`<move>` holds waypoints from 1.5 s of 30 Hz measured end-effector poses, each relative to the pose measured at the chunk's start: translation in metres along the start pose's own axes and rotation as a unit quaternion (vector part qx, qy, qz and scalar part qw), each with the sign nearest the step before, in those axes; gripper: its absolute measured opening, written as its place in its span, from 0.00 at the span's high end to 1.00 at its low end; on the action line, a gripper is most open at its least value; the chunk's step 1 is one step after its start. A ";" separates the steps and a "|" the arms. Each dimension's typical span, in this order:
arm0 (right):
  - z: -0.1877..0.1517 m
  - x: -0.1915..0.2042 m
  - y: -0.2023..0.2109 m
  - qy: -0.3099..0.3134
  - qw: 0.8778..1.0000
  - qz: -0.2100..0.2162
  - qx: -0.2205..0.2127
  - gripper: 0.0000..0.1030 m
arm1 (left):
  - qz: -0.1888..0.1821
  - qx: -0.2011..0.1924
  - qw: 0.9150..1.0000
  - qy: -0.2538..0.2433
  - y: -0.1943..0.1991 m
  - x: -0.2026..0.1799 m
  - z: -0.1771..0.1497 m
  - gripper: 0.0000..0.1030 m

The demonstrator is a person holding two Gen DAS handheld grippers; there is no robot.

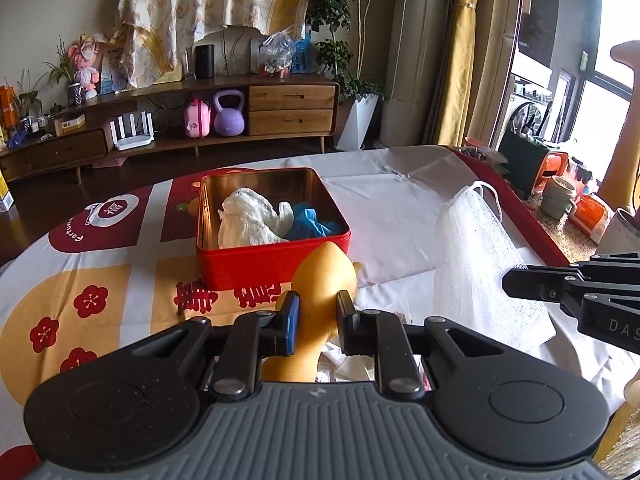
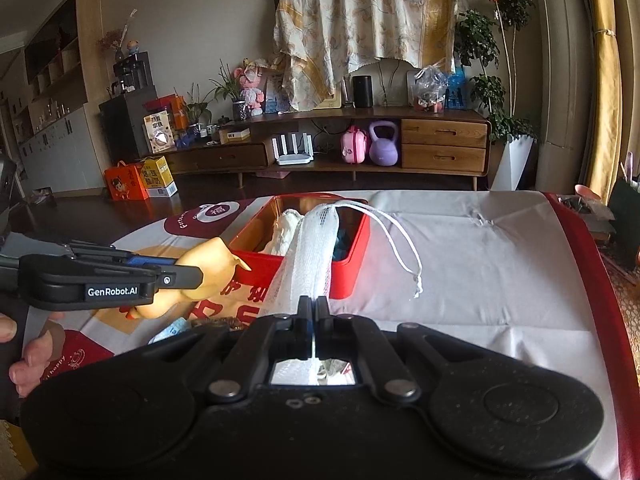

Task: Organize soft objects
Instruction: 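Carry the duck and mesh bag over the red tin and lower them in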

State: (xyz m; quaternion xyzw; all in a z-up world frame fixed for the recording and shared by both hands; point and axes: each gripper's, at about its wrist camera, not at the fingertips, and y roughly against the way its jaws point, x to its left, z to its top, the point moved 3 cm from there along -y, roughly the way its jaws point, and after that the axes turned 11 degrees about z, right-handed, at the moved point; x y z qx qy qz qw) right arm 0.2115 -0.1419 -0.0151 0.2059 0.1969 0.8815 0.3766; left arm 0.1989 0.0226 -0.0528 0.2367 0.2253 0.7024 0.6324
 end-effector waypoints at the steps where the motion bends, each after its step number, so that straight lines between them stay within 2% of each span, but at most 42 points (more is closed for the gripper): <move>1: 0.005 0.000 -0.001 0.003 1.000 0.002 -0.001 1.00 | 0.001 0.000 1.000 0.000 -0.001 0.002 0.004 0.82; 12: 0.046 0.001 -0.023 0.023 1.000 0.015 0.000 1.00 | 0.010 -0.024 1.000 -0.007 -0.011 0.009 0.047 0.82; 18: 0.064 0.000 -0.038 0.031 0.999 0.029 0.004 1.00 | 0.012 -0.018 1.000 -0.014 -0.028 0.014 0.065 0.82; 29: 0.097 -0.016 -0.082 0.041 0.999 0.028 0.018 0.99 | 0.023 -0.022 0.999 -0.020 -0.064 0.025 0.098 0.82; 38: 0.106 -0.033 -0.134 0.032 0.998 0.025 0.042 0.99 | 0.042 -0.009 0.999 -0.007 -0.112 0.033 0.110 0.82; 45: 0.099 -0.047 -0.178 0.026 0.997 0.014 0.071 0.99 | 0.054 0.015 0.998 0.008 -0.153 0.037 0.110 0.82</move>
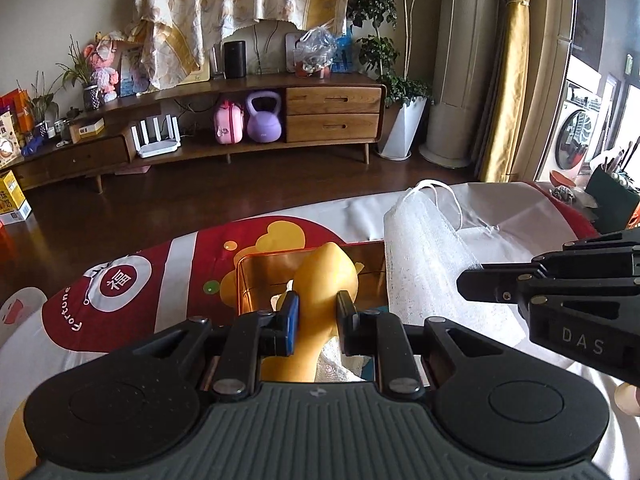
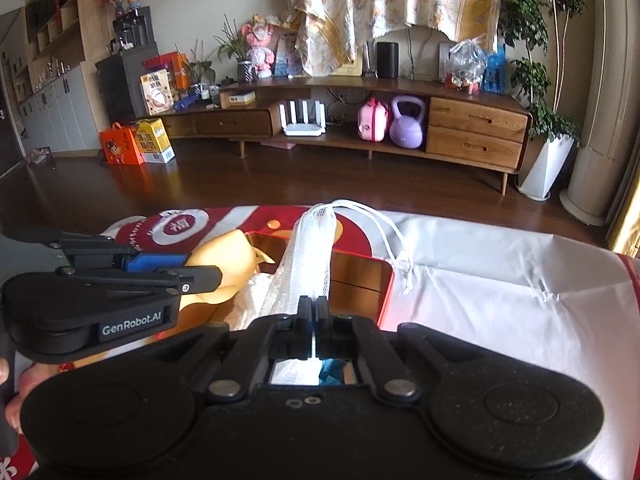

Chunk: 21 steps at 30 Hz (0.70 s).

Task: Organize soft objects
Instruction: 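Carry the duck and mesh bag over the red tin and lower them in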

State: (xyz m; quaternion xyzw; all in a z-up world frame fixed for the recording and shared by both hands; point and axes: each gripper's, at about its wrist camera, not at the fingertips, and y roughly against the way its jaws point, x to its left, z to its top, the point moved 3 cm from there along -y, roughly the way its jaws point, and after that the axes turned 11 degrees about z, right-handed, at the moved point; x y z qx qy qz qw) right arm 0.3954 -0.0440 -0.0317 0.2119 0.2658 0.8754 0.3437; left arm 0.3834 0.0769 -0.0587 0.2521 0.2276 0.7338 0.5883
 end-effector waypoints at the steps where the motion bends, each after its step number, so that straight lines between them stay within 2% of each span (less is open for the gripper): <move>1: 0.000 -0.003 -0.006 -0.004 1.000 0.000 0.004 0.99 | 0.001 0.004 1.000 0.001 -0.005 -0.001 -0.001 0.82; 8: -0.009 -0.015 -0.038 -0.025 0.999 0.019 0.033 1.00 | 0.008 0.017 1.000 0.013 -0.034 -0.005 -0.008 0.82; 21: -0.030 -0.009 -0.065 0.009 0.997 0.022 0.073 0.99 | 0.004 0.036 0.999 0.012 -0.068 -0.014 -0.020 0.81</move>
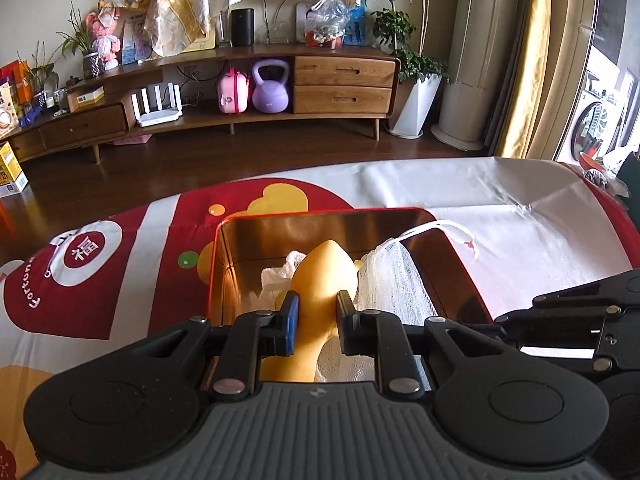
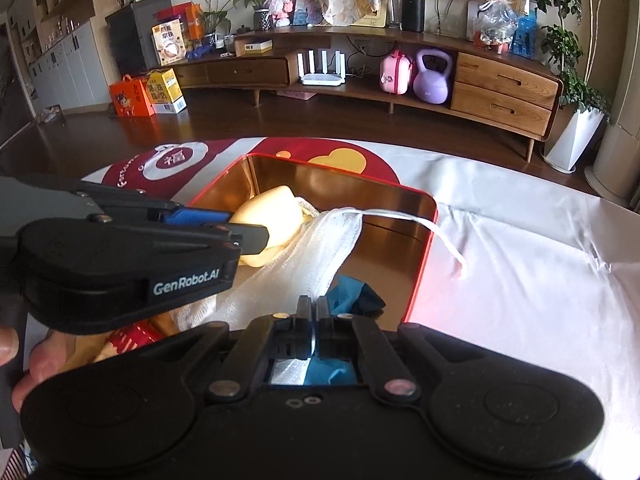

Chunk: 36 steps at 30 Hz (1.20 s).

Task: Organize soft objects
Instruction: 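Carry the duck and mesh bag over the red tin and lower them in, then open both tools to release the duck and bag, then withdraw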

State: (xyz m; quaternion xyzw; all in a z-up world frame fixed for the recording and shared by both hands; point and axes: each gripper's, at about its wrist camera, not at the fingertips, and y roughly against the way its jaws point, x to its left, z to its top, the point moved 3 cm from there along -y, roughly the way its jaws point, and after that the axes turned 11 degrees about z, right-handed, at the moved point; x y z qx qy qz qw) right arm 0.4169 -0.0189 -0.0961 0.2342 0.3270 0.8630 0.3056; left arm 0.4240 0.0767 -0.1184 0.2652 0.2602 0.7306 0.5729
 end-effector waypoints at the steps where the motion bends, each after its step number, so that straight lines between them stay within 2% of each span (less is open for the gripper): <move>1: -0.001 0.000 -0.001 0.003 1.000 -0.001 0.001 0.99 | -0.001 0.003 1.000 -0.001 -0.002 0.000 -0.001 0.82; 11: -0.004 -0.003 -0.004 0.004 1.000 -0.004 0.002 0.83 | -0.006 0.026 1.000 -0.006 -0.017 -0.004 -0.011 0.82; 18: -0.004 -0.005 0.002 -0.008 1.000 0.004 -0.004 0.67 | 0.002 0.026 1.000 -0.013 -0.013 -0.005 -0.009 0.78; 30: -0.011 -0.001 0.022 -0.009 1.000 -0.001 -0.011 0.61 | -0.008 0.029 1.000 -0.001 0.002 -0.003 -0.011 0.73; 33: -0.011 0.002 0.027 -0.006 1.000 -0.006 -0.013 0.55 | -0.008 0.027 1.000 0.000 0.007 -0.002 -0.011 0.65; 35: -0.012 0.003 0.031 -0.005 1.000 -0.006 -0.015 0.54 | -0.004 0.019 1.000 0.002 0.013 -0.001 -0.012 0.35; 36: -0.012 0.004 0.033 -0.005 1.000 -0.007 -0.016 0.53 | -0.001 0.012 1.000 0.004 0.017 0.001 -0.012 0.32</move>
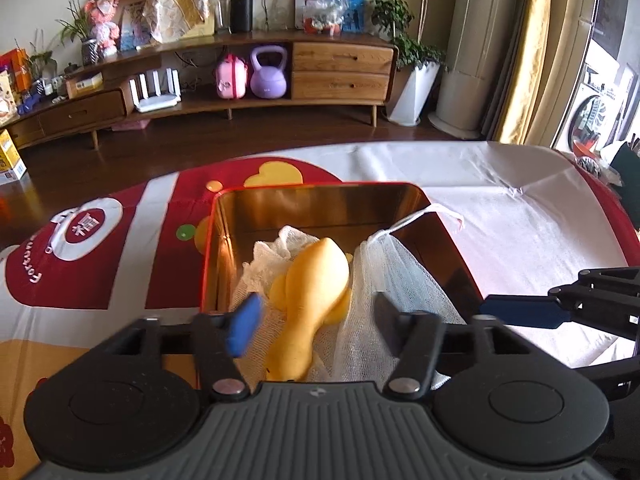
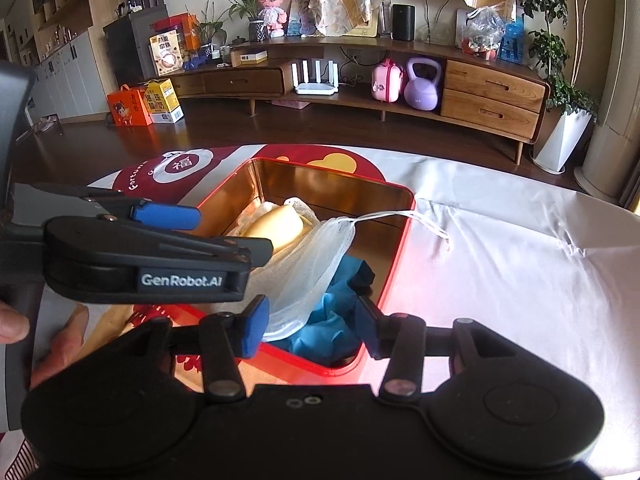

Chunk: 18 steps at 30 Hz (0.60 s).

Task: Organize soft objects
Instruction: 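Open both tools to release the duck and bag, then withdraw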

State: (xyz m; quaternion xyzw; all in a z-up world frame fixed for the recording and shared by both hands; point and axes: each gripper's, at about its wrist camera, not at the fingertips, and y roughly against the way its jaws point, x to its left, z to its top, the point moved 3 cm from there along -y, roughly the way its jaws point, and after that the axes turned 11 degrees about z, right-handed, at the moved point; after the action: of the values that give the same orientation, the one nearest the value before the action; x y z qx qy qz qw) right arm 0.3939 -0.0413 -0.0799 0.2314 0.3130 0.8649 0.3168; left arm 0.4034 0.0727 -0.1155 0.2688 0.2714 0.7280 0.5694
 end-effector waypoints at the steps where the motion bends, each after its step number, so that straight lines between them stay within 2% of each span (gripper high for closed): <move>1: 0.000 0.001 0.003 0.000 1.000 -0.001 -0.002 0.53 | 0.001 -0.007 1.000 0.001 0.004 0.001 -0.001 0.32; 5: -0.002 0.007 0.016 0.002 1.000 -0.003 -0.010 0.44 | 0.001 -0.009 1.000 0.002 0.019 0.006 -0.002 0.32; 13: -0.003 0.024 0.048 0.008 1.000 -0.005 -0.026 0.38 | -0.002 -0.023 1.000 -0.005 0.059 0.010 -0.005 0.32; 18: -0.006 0.039 0.072 0.018 0.999 -0.009 -0.039 0.28 | -0.010 -0.032 0.999 -0.004 0.089 0.011 -0.011 0.32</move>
State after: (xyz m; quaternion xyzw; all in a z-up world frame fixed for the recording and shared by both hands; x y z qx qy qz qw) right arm 0.3343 -0.0603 -0.0262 0.2004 0.2869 0.8775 0.3279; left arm 0.3326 0.0640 -0.0602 0.2508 0.2479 0.7296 0.5859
